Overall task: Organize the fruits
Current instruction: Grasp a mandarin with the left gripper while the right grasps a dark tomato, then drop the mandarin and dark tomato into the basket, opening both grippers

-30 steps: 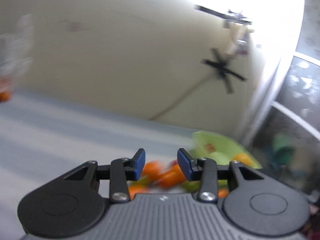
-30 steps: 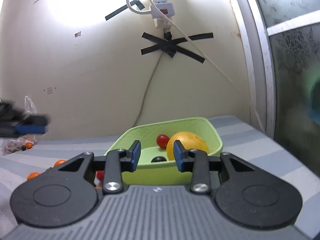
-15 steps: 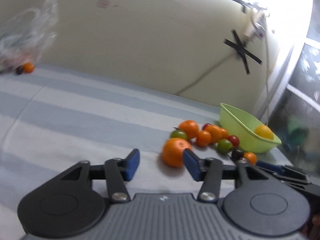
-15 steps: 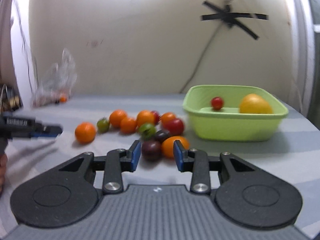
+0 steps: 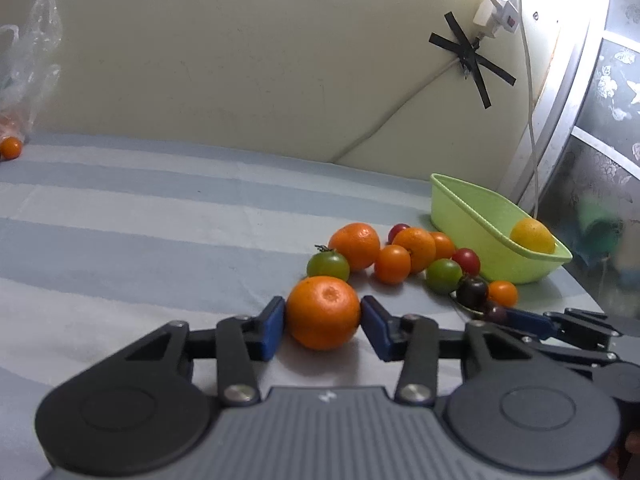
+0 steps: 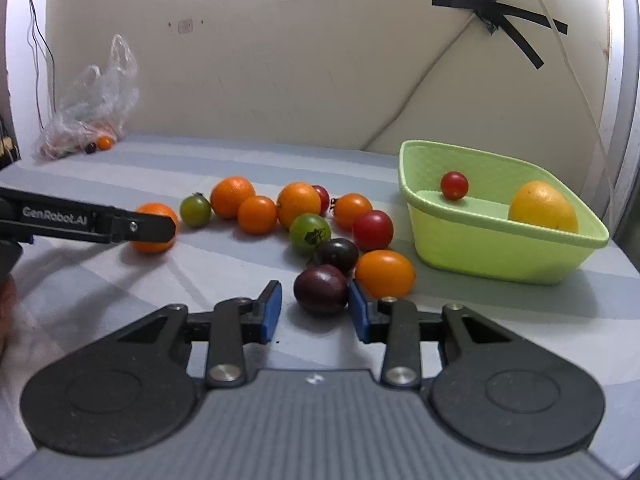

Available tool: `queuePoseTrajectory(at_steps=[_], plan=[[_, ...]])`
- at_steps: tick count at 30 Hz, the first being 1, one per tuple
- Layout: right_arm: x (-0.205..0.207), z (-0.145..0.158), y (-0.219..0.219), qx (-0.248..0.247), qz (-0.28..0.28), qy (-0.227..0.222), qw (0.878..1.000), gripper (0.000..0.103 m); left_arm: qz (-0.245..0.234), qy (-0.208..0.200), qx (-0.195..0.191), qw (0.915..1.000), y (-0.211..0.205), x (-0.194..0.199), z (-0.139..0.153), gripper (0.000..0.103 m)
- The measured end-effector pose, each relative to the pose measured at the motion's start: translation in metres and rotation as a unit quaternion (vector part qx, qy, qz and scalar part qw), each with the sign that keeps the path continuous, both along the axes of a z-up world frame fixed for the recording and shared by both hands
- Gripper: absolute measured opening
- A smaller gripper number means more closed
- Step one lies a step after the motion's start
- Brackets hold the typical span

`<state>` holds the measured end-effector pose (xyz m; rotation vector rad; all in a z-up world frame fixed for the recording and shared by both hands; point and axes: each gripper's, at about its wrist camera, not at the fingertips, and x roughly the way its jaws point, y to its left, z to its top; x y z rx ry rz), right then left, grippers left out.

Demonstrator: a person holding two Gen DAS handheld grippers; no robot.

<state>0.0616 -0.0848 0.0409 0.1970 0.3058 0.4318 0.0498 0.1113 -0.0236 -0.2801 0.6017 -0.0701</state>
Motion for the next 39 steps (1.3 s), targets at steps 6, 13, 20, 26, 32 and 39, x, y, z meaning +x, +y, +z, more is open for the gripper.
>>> queuePoseTrajectory(at_steps=[6, 13, 20, 26, 32, 39], plan=[[-0.016, -0.001, -0.006, 0.019, -0.010, -0.022, 1.000, 0.032, -0.042, -0.027, -0.032, 0.9982, -0.017, -0.027, 0.002, 0.041], [-0.065, -0.009, -0.009, -0.002, 0.016, -0.061, 0.998, 0.032, -0.128, -0.010, -0.038, 0.9910, -0.074, -0.037, -0.001, 0.041], [-0.076, -0.027, -0.027, -0.037, -0.006, -0.047, 0.998, 0.032, -0.143, -0.014, 0.042, 0.9888, -0.112, -0.042, -0.001, 0.047], [-0.072, -0.032, -0.032, -0.015, 0.006, -0.028, 0.999, 0.035, -0.136, -0.017, 0.043, 0.9896, -0.109, -0.044, -0.002, 0.041], [-0.076, -0.032, -0.045, 0.028, 0.004, -0.047, 0.999, 0.032, -0.150, -0.041, 0.007, 0.9878, -0.110, -0.025, 0.025, 0.041], [-0.047, -0.010, -0.082, 0.079, -0.080, -0.104, 0.988, 0.032, -0.166, -0.069, -0.004, 0.9838, -0.132, 0.061, 0.062, 0.041]])
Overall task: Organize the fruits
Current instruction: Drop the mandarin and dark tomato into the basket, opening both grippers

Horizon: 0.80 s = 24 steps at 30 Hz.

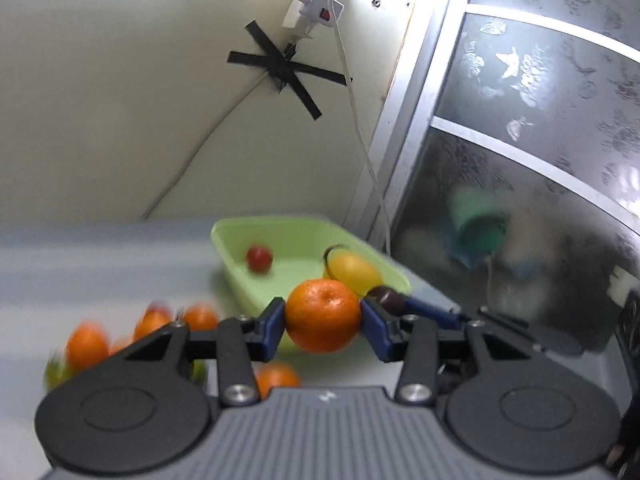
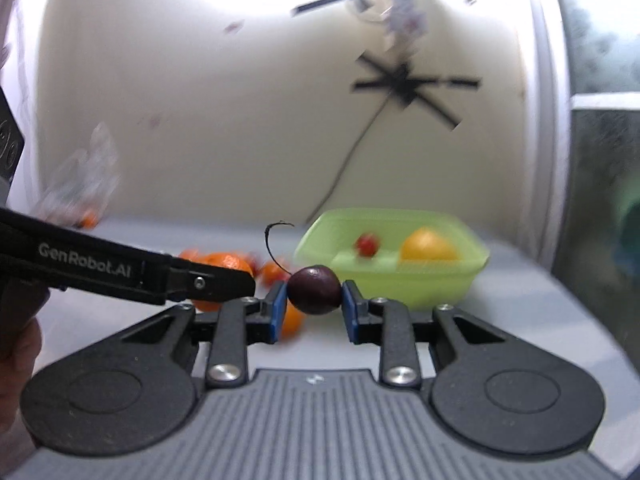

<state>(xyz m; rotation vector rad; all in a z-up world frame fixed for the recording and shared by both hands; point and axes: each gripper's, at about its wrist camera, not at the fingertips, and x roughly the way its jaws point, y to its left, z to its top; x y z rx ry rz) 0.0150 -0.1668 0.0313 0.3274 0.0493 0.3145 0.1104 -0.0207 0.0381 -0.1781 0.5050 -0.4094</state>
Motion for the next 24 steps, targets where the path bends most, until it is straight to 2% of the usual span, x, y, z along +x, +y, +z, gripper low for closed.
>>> queuePoseTrajectory(at_steps=[3, 6, 9, 11, 12, 13, 15, 19, 24], plan=[[0.032, 0.007, -0.005, 0.001, -0.030, -0.002, 1.000, 0.032, 0.012, 0.020, 0.005, 0.9997, -0.012, 0.038, -0.001, 0.041], [0.058, 0.005, -0.001, -0.022, -0.059, 0.010, 0.998, 0.032, 0.021, 0.046, 0.010, 0.9987, -0.018, 0.068, -0.007, 0.042], [0.069, 0.000, -0.002, -0.024, -0.059, 0.022, 0.998, 0.033, 0.033, 0.065, 0.017, 0.9972, -0.020, 0.085, -0.016, 0.042], [0.069, -0.001, -0.007, -0.012, -0.057, 0.019, 0.998, 0.037, 0.038, 0.073, 0.018, 0.9965, -0.021, 0.090, -0.022, 0.048], [0.069, -0.002, -0.009, -0.007, -0.059, 0.016, 0.998, 0.051, 0.035, 0.069, 0.014, 0.9969, -0.019, 0.090, -0.023, 0.050], [0.069, -0.002, -0.011, -0.001, -0.060, 0.016, 0.998, 0.055, 0.036, 0.067, 0.015, 0.9970, -0.019, 0.088, -0.023, 0.053], [0.070, -0.004, -0.018, 0.016, -0.053, 0.016, 0.998, 0.056, 0.036, 0.057, 0.014, 0.9977, -0.017, 0.084, -0.019, 0.054], [0.071, -0.008, -0.032, 0.060, -0.039, 0.011, 0.997, 0.056, 0.040, 0.013, -0.016, 0.9990, 0.006, 0.054, 0.001, 0.055], [0.062, -0.013, -0.041, 0.088, -0.041, 0.000, 0.995, 0.055, 0.105, -0.014, -0.038, 0.9936, 0.066, 0.007, 0.010, 0.055]])
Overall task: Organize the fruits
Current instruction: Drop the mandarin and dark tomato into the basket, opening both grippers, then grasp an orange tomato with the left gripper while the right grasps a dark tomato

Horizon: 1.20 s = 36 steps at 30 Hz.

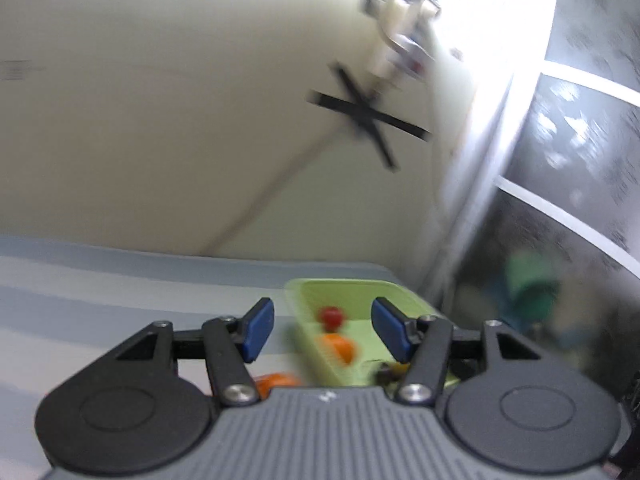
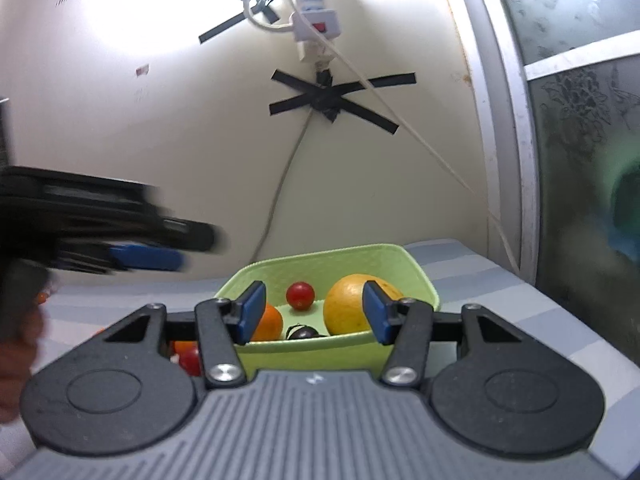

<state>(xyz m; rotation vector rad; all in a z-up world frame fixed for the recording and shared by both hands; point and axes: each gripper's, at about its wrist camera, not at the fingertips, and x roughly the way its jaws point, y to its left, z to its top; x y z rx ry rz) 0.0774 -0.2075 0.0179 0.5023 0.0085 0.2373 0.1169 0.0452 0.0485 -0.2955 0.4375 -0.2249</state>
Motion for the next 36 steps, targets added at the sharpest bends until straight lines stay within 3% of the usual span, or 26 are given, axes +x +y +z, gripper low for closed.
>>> queuePoseTrajectory(at_steps=[4, 9, 19, 22, 24, 25, 29, 32, 36], plan=[[-0.008, -0.001, 0.003, -0.006, 0.002, -0.018, 1.000, 0.050, 0.067, 0.022, 0.003, 0.9975, 0.046, -0.034, -0.016, 0.055], [-0.016, 0.001, 0.012, -0.016, 0.034, -0.026, 0.999, 0.042, 0.103, 0.060, 0.016, 0.9927, 0.075, -0.062, -0.045, 0.055], [-0.028, -0.002, 0.033, -0.006, 0.121, 0.030, 0.992, 0.038, 0.051, 0.052, 0.073, 0.9947, 0.047, -0.052, -0.051, 0.055], [-0.026, -0.002, 0.038, -0.010, 0.119, 0.048, 0.992, 0.038, 0.013, 0.026, 0.121, 0.9922, 0.021, -0.047, -0.045, 0.052], [-0.022, -0.002, 0.039, -0.008, 0.122, 0.063, 0.991, 0.038, -0.020, 0.008, 0.179, 0.9836, 0.002, -0.044, -0.042, 0.051], [-0.021, -0.004, 0.038, -0.008, 0.123, 0.068, 0.990, 0.038, -0.038, 0.000, 0.209, 0.9772, -0.005, -0.042, -0.042, 0.045], [-0.022, -0.005, 0.039, -0.009, 0.126, 0.072, 0.989, 0.039, -0.113, 0.008, 0.308, 0.9445, -0.025, -0.026, -0.045, 0.033], [-0.020, -0.006, 0.037, -0.003, 0.129, 0.075, 0.989, 0.039, -0.143, 0.029, 0.352, 0.9248, -0.030, -0.015, -0.050, 0.033], [-0.019, -0.007, 0.035, 0.002, 0.135, 0.075, 0.988, 0.039, -0.162, 0.037, 0.390, 0.9058, -0.036, -0.008, -0.057, 0.036]])
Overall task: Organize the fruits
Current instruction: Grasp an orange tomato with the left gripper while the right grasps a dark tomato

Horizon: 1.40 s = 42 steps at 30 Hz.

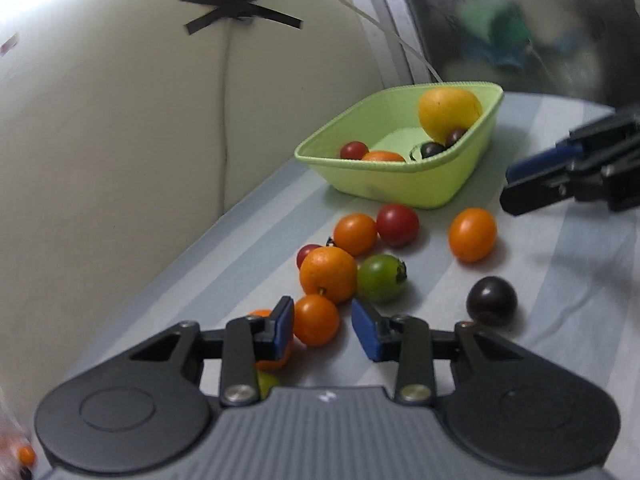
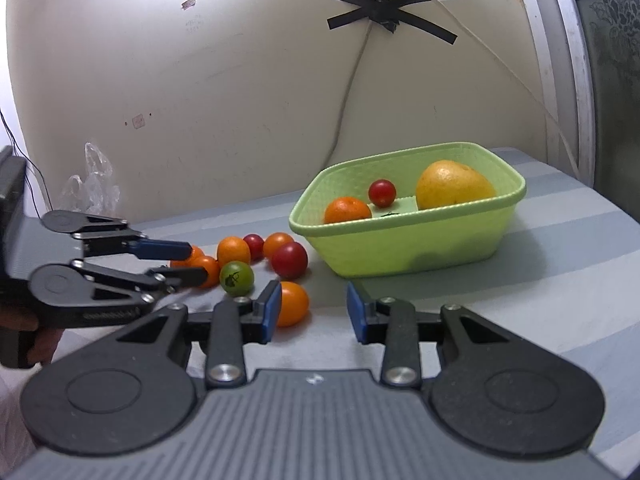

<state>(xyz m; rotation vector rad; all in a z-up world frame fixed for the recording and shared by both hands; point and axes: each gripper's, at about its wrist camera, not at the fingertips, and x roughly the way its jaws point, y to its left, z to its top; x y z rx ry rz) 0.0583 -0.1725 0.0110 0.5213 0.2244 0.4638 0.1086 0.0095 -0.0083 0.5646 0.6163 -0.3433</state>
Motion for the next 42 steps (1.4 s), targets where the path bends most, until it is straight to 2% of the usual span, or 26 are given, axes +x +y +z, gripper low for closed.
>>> queuePoseTrajectory(at_steps=[2, 3, 5, 6, 8, 9, 12, 14, 17, 18, 20, 23, 25, 26, 29, 31, 34, 36, 39, 42], plan=[[0.002, 0.000, -0.001, 0.001, 0.004, -0.001, 1.000, 0.039, -0.010, 0.009, 0.017, 0.9998, -0.004, 0.003, 0.000, 0.041], [0.001, 0.000, -0.001, 0.002, 0.005, -0.001, 1.000, 0.039, -0.018, 0.014, 0.025, 0.9994, -0.004, 0.003, -0.002, 0.049], [0.003, -0.001, -0.002, 0.002, 0.008, -0.002, 1.000, 0.039, -0.029, 0.009, 0.045, 0.9985, -0.008, 0.003, -0.006, 0.050], [0.003, -0.001, -0.002, 0.002, 0.010, -0.001, 1.000, 0.039, -0.028, 0.009, 0.046, 0.9985, -0.008, 0.004, -0.006, 0.049], [0.006, -0.001, -0.002, -0.003, 0.015, 0.002, 1.000, 0.039, -0.021, 0.003, 0.046, 0.9987, -0.007, 0.003, -0.004, 0.034], [0.008, -0.001, 0.001, -0.007, 0.020, 0.006, 1.000, 0.039, -0.016, -0.006, 0.049, 0.9987, -0.005, 0.002, -0.004, 0.023], [0.011, -0.001, 0.003, -0.018, 0.031, 0.009, 0.999, 0.039, -0.012, -0.004, 0.020, 0.9997, 0.002, -0.004, 0.002, 0.017], [0.011, -0.002, 0.002, -0.017, 0.035, 0.007, 0.999, 0.039, -0.023, -0.004, 0.013, 0.9996, 0.002, -0.013, 0.005, 0.016], [0.011, -0.002, 0.002, -0.016, 0.035, 0.005, 0.999, 0.039, -0.031, -0.011, 0.034, 0.9989, -0.004, -0.017, 0.000, 0.032], [0.011, -0.002, 0.002, -0.016, 0.035, 0.005, 0.999, 0.039, -0.031, -0.012, 0.047, 0.9984, -0.007, -0.014, -0.002, 0.041], [0.011, -0.003, 0.002, -0.017, 0.035, 0.005, 0.999, 0.039, -0.022, -0.015, 0.064, 0.9976, -0.010, -0.012, -0.006, 0.042], [0.011, -0.003, 0.001, -0.015, 0.034, 0.005, 0.999, 0.039, -0.022, -0.012, 0.060, 0.9979, -0.012, -0.008, -0.004, 0.040], [0.011, -0.003, -0.001, -0.012, 0.033, 0.005, 0.999, 0.039, -0.029, -0.007, 0.064, 0.9975, -0.015, -0.004, -0.005, 0.025], [0.011, -0.003, -0.001, -0.011, 0.033, 0.005, 0.999, 0.039, -0.029, -0.008, 0.066, 0.9973, -0.016, -0.003, -0.005, 0.025], [0.010, -0.003, 0.000, -0.012, 0.033, 0.005, 0.999, 0.039, -0.027, 0.000, 0.045, 0.9986, -0.012, -0.007, -0.001, 0.022], [0.009, -0.003, -0.001, -0.010, 0.032, 0.004, 0.999, 0.039, -0.027, 0.005, 0.024, 0.9993, -0.008, -0.015, 0.003, 0.017], [0.009, -0.003, -0.001, -0.007, 0.032, 0.003, 0.999, 0.039, -0.029, 0.022, -0.023, 0.9991, 0.001, -0.031, 0.010, 0.014], [0.009, -0.003, -0.001, -0.009, 0.033, 0.002, 0.999, 0.039, -0.025, 0.017, -0.037, 0.9989, 0.002, -0.044, 0.009, 0.021], [0.008, -0.003, -0.002, -0.009, 0.033, -0.001, 0.999, 0.039, -0.002, -0.007, -0.053, 0.9986, 0.004, -0.054, 0.011, 0.042], [0.008, -0.003, -0.001, -0.011, 0.033, -0.001, 0.999, 0.039, 0.017, -0.014, -0.074, 0.9970, 0.009, -0.048, 0.014, 0.055]])
